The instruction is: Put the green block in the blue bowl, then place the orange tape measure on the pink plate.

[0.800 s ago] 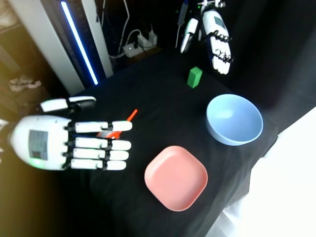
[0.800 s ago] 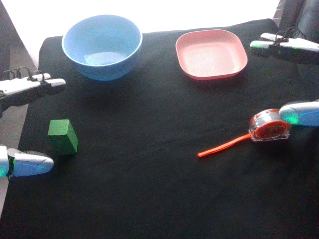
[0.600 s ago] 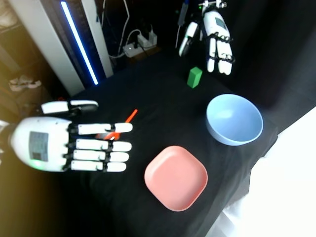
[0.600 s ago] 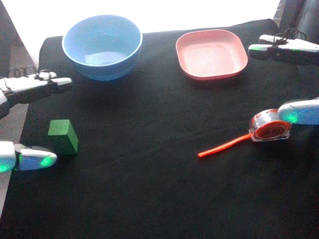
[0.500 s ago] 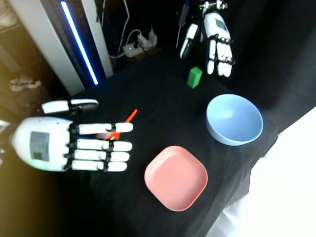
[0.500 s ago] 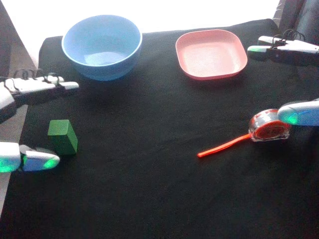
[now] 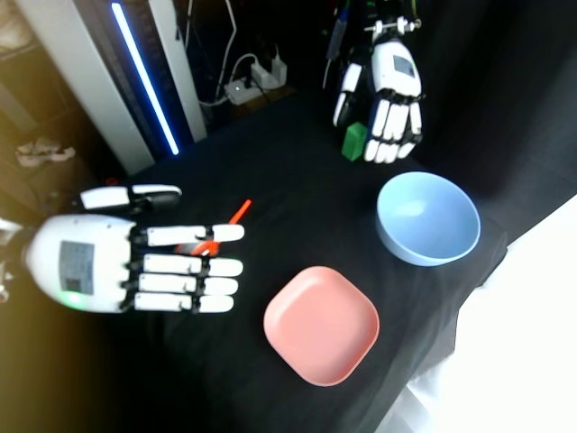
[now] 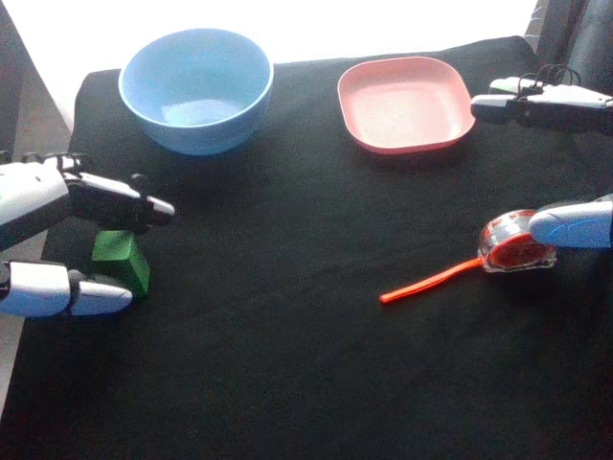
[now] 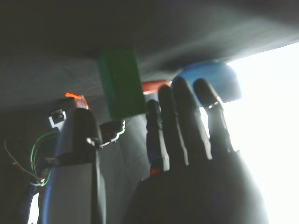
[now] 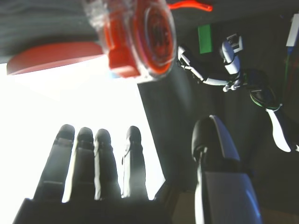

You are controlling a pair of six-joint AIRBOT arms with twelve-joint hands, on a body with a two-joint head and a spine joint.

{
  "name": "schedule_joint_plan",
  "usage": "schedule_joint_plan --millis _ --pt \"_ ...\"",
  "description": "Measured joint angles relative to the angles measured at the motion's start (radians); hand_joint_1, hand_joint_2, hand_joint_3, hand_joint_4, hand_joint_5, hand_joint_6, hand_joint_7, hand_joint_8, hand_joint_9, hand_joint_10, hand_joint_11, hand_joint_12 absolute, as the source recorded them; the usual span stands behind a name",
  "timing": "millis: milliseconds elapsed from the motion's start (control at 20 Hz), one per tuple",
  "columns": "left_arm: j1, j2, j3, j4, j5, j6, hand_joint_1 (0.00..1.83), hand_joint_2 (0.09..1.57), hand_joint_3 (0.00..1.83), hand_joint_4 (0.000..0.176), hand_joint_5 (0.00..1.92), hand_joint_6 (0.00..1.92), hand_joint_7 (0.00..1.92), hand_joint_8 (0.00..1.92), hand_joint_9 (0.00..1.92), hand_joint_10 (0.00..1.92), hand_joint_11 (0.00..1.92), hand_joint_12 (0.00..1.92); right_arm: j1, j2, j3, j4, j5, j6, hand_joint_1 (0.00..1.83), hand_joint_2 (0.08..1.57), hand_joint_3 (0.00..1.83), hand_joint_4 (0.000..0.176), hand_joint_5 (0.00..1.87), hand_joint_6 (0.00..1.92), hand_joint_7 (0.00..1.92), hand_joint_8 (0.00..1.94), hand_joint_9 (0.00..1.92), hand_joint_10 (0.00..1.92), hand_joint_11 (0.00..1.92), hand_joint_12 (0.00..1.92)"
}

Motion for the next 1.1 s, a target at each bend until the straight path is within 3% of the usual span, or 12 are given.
schedule_joint_plan --millis 150,200,250,300,350,400,550,600,700,850,900,1100 --pt "-0.002 0.0 0.006 -0.009 0.0 0.001 1.12 1.05 0.0 0.0 0.81 0.01 0.98 0.04 0.98 0.16 0.5 1.28 0.0 0.0 0.0 0.0 0.0 0.0 0.79 1.03 0.0 0.073 0.27 0.0 0.1 0.0 0.04 0.01 0.08 0.04" --pt "-0.006 0.0 0.006 -0.007 0.001 0.001 1.3 1.08 0.0 0.0 0.87 0.01 1.01 0.75 1.02 0.21 0.52 1.36 0.0 0.0 0.0 0.0 0.0 0.0 0.78 1.04 0.0 0.072 0.27 0.0 0.09 0.0 0.04 0.01 0.09 0.04" --pt "-0.01 0.0 0.006 -0.002 -0.004 0.0 1.28 1.1 0.02 0.0 0.94 0.62 1.03 1.05 1.07 0.31 0.53 1.49 0.0 0.0 0.0 0.0 0.0 0.001 0.79 1.04 0.0 0.071 0.27 0.0 0.1 0.01 0.06 0.02 0.09 0.05" --pt "-0.014 0.0 0.006 0.0 -0.01 0.003 1.35 1.13 0.0 0.0 0.94 0.7 0.97 1.12 0.89 1.19 0.48 1.55 0.0 -0.002 0.0 0.0 0.001 0.002 0.8 1.04 0.0 0.069 0.28 0.0 0.11 0.01 0.08 0.02 0.1 0.06" --pt "-0.014 0.0 0.006 -0.002 -0.015 0.001 1.36 1.17 0.0 0.0 0.99 0.65 0.85 1.31 0.74 1.47 0.41 1.67 0.0 -0.002 0.0 0.0 0.0 0.004 0.74 1.05 0.01 0.05 0.28 0.0 0.11 0.01 0.09 0.02 0.14 0.07" --pt "-0.014 0.0 0.006 0.0 -0.019 0.0 1.27 1.16 0.0 0.0 1.03 0.67 0.82 1.42 0.66 1.27 0.38 1.73 0.0 -0.002 0.0 -0.001 -0.002 0.005 0.76 1.04 0.0 0.048 0.28 0.0 0.11 0.0 0.09 0.02 0.14 0.08" --pt "-0.044 0.002 0.006 0.004 -0.053 0.0 1.26 1.11 0.0 0.0 1.04 0.67 0.98 1.19 0.82 0.87 0.35 1.36 0.0 -0.004 0.0 0.0 -0.002 0.008 0.74 1.04 0.0 0.069 0.28 0.0 0.13 0.01 0.08 0.01 0.07 0.07" --pt "-0.068 0.004 0.006 0.019 -0.061 0.0 1.35 1.11 0.0 0.0 1.06 0.65 0.99 1.07 0.83 1.23 0.38 1.28 0.0 -0.004 0.0 -0.002 -0.003 0.008 0.73 1.05 0.0 0.074 0.28 0.0 0.14 0.01 0.08 0.01 0.07 0.07" --pt "-0.125 0.016 0.006 0.072 -0.071 0.0 1.37 1.09 0.0 0.0 1.1 0.61 1.02 0.96 0.89 1.26 0.42 1.24 0.0 -0.004 0.0 0.0 -0.005 0.008 0.73 1.05 0.0 0.07 0.29 0.0 0.15 0.01 0.09 0.01 0.08 0.09" --pt "-0.212 0.016 0.014 0.103 -0.09 0.01 1.24 1.08 0.0 0.0 1.14 0.61 1.02 1.02 0.96 0.69 0.57 1.43 0.0 -0.004 0.0 0.0 -0.005 0.008 0.75 1.04 0.0 0.076 0.3 0.0 0.15 0.0 0.1 0.0 0.0 0.35" --pt "-0.249 0.004 0.036 0.108 -0.085 0.026 1.35 1.07 0.0 0.0 1.1 0.73 1.12 0.69 0.92 1.13 0.54 1.37 0.0 -0.004 0.0 0.0 -0.005 0.008 0.73 1.05 0.0 0.081 0.3 0.0 0.14 0.0 0.1 0.0 0.0 0.39" --pt "-0.47 -0.096 0.166 0.092 0.059 0.085 1.37 1.08 0.0 0.0 1.03 0.81 1.12 0.64 0.97 1.22 0.7 1.06 0.0 -0.006 0.001 -0.001 -0.005 0.01 0.77 1.05 0.0 0.076 0.31 0.0 0.16 0.0 0.09 0.0 0.0 0.23"
